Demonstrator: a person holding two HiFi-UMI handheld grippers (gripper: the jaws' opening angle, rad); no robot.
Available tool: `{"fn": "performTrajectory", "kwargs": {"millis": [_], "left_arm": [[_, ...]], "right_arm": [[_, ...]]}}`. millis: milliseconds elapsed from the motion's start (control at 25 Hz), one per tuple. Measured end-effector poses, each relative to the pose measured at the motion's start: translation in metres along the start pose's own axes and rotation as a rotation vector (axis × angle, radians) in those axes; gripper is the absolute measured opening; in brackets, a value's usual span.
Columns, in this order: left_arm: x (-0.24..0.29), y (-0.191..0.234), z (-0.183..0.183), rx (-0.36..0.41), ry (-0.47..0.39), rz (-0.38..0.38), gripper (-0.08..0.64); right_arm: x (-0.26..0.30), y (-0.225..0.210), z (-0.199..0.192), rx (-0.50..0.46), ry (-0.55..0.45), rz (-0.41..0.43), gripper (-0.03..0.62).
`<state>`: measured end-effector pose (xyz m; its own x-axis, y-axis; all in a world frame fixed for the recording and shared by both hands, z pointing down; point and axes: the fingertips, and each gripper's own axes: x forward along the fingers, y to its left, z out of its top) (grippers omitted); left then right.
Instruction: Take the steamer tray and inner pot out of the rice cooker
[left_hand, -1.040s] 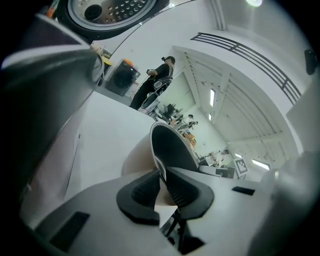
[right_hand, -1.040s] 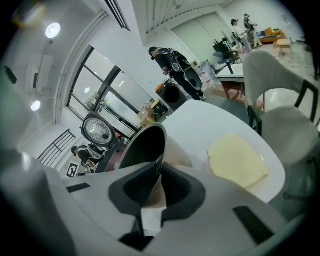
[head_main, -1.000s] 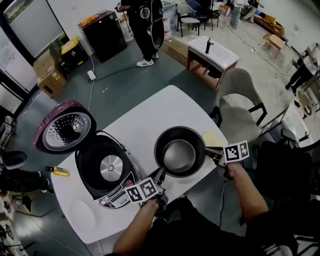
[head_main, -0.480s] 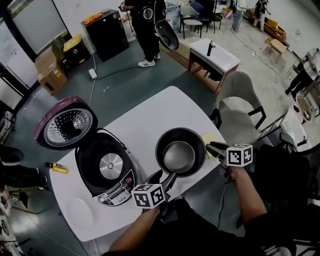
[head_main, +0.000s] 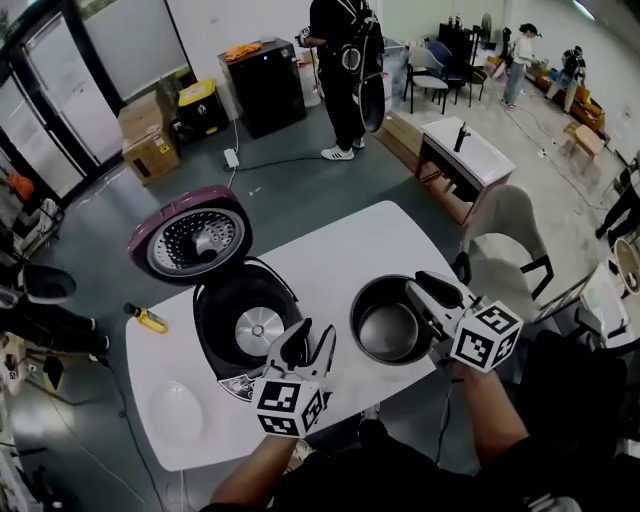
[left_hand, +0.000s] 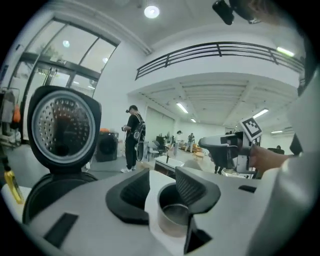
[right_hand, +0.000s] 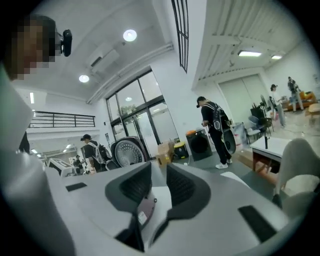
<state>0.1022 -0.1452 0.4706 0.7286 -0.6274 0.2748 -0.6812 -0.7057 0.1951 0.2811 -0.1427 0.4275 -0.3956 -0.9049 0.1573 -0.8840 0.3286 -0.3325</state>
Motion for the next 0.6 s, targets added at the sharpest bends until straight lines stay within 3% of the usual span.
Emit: {"fn": "performTrajectory", "kwargs": {"millis": [200, 280, 360, 480, 600], "left_arm": [[-0.037, 0.037, 0.037, 0.103, -0.096, 0.134, 0.096], [-0.056, 0.049, 0.048, 0.159, -0.118, 0.206, 0.009], [-0.073, 0.061, 0.055, 0.194, -0.134, 0.262, -0.006], [-0.094, 0.078, 0.059, 0.196, -0.151, 0.323, -0.006], [-0.114, 0.098, 0.054, 0.165, -0.164, 0.356, -0.006]], "right_arm": [[0.038, 0.074, 0.026, -0.145, -0.060, 0.099, 0.075], [0.052, 0.102, 0.025, -0.214, -0.066, 0.133, 0.068], [0.064, 0.126, 0.021, -0.279, -0.068, 0.164, 0.058], [0.076, 0.153, 0.016, -0.327, -0.088, 0.198, 0.000], [0.089, 0.176, 0.007, -0.358, -0.098, 0.218, -0.002]]}}
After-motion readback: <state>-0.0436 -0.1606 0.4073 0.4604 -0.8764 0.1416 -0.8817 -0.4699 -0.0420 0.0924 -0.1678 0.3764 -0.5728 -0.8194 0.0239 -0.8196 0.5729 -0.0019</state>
